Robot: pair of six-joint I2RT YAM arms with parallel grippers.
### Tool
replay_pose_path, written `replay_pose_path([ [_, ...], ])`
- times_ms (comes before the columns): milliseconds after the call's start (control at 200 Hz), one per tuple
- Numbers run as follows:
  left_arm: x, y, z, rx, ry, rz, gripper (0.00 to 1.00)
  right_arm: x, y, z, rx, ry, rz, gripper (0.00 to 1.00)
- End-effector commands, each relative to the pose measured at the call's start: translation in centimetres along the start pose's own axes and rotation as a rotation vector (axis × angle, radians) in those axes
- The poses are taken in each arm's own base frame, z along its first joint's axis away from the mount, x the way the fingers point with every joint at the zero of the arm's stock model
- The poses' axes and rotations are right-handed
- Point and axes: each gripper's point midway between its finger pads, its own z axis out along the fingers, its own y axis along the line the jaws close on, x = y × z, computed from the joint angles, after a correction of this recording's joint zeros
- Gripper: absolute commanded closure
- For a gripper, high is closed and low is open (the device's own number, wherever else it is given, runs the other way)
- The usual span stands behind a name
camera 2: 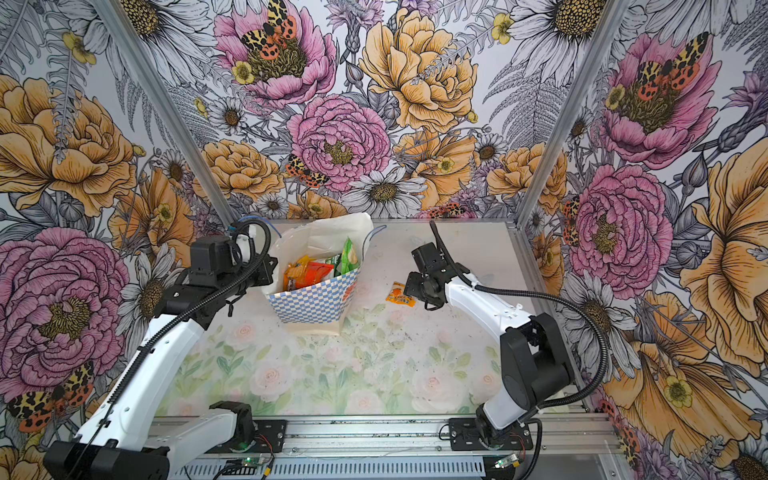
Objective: Place the snacks into the paper bag
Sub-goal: 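Move the right gripper back to the small orange-yellow packet, then close the right gripper on the small orange-yellow packet and lift it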
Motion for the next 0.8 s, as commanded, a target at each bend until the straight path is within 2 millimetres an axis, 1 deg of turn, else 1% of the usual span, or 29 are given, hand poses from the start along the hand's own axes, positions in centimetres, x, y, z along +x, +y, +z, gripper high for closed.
replay_pose_path([
  [0,-2.5,-1.0,-1.1,0.030,-0.101,0.023,1.00,-1.2,1.1,2.0,-0.041,-0.029,0.082,0.29],
  [50,-2.5,-1.0,-1.1,0.029,-0.102,0.022,1.00,-1.0,0.8,3.2,-0.021,-0.006,0.099,0.29],
  [180,-2.5,-1.1,-1.2,0.031,-0.104,0.023,1.00,-0.6,1.2,5.7,-0.018,0.046,0.108,0.31],
  [280,-2.5,-1.1,-1.1,0.033,-0.102,0.023,1.00,-0.4,1.0,7.0,0.002,0.062,0.111,0.33],
  [385,-2.5,-1.1,-1.1,0.033,-0.103,0.023,1.00,-0.2,0.6,8.1,0.021,0.074,0.111,0.38],
  [455,-2.4,-1.1,-1.1,0.033,-0.100,0.023,1.00,0.0,0.5,8.7,0.025,0.081,0.107,0.47],
  [585,-2.4,-1.1,-1.1,0.034,-0.100,0.023,1.00,0.2,0.2,9.1,0.036,0.080,0.103,0.68],
  [676,-2.5,-1.2,-1.1,0.035,-0.102,0.023,1.00,0.1,0.2,8.8,0.030,0.067,0.099,0.83],
  [741,-2.5,-1.1,-1.1,0.033,-0.102,0.023,1.00,-0.1,0.2,8.3,0.025,0.050,0.095,0.90],
  [796,-2.5,-1.2,-1.1,0.036,-0.100,0.023,1.00,-0.4,0.1,7.5,0.022,0.030,0.091,0.94],
])
